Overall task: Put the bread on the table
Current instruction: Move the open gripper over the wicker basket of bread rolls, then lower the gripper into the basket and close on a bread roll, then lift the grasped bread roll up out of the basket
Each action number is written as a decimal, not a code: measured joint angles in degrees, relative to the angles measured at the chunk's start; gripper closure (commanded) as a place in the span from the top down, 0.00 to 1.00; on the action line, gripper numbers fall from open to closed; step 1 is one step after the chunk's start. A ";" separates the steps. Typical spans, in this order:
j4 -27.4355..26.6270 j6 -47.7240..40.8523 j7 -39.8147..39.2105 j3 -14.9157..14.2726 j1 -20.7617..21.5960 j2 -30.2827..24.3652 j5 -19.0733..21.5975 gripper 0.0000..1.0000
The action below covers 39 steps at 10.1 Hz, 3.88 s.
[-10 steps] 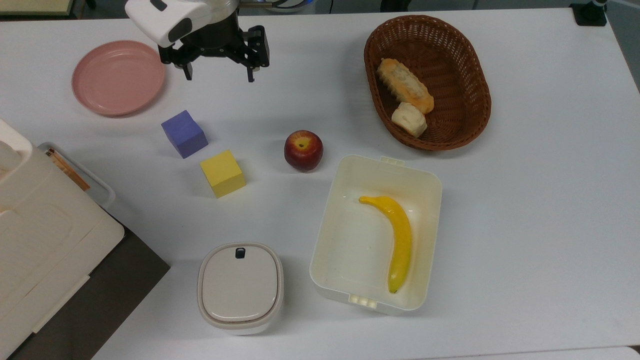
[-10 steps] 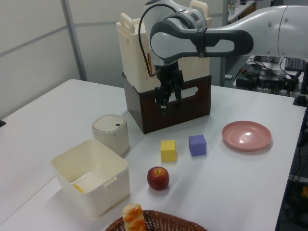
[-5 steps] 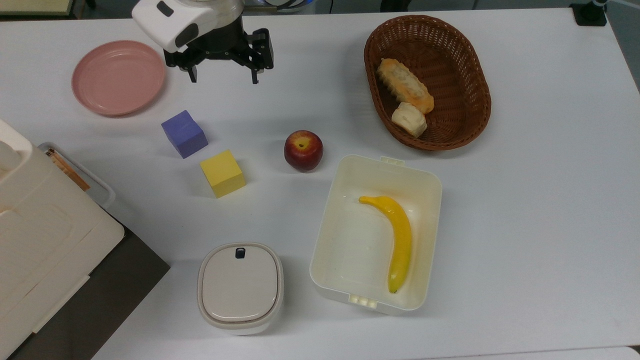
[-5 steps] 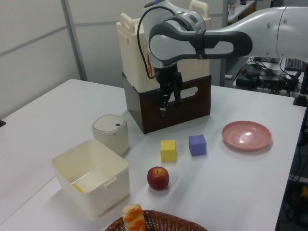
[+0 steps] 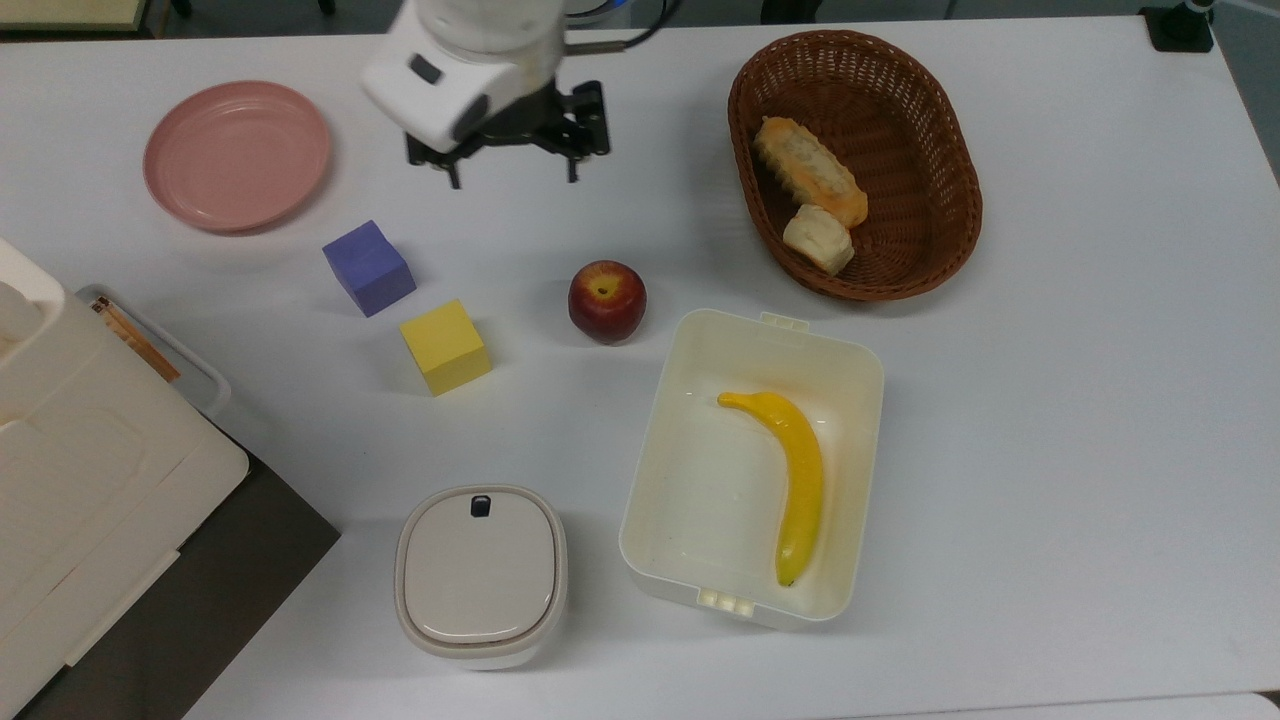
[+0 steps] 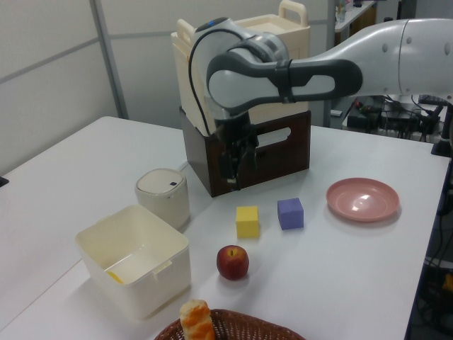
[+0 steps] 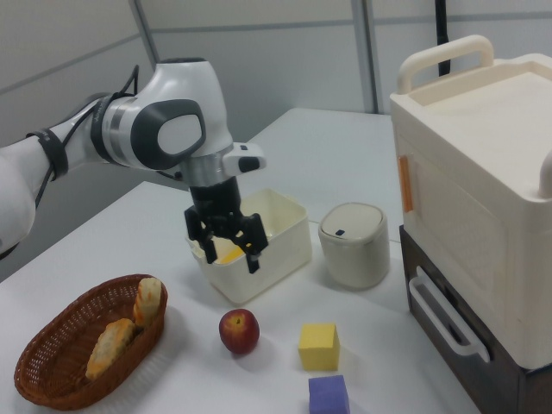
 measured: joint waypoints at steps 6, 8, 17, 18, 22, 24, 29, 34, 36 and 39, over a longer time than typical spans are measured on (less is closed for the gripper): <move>-0.04 0.00 0.03 0.87 11.17 0.33 1.65 1.00; -0.14 0.00 0.03 0.92 14.27 0.55 1.65 1.00; -0.54 3.77 0.03 0.98 21.40 7.68 1.65 1.00; -1.06 5.37 0.04 0.98 21.79 8.29 1.65 1.00; -3.46 9.03 0.07 1.00 23.65 10.43 1.65 0.14; -3.43 9.05 0.09 1.00 24.22 10.93 1.65 0.00; -1.31 1.08 0.13 0.78 23.40 5.42 1.68 0.00; 0.58 -12.49 -1.73 -0.29 14.00 -3.14 2.55 0.14; 0.58 -12.60 -5.38 -0.47 7.01 -4.10 2.18 1.00; 0.34 -12.60 -6.64 -0.56 1.50 -3.68 -0.83 1.00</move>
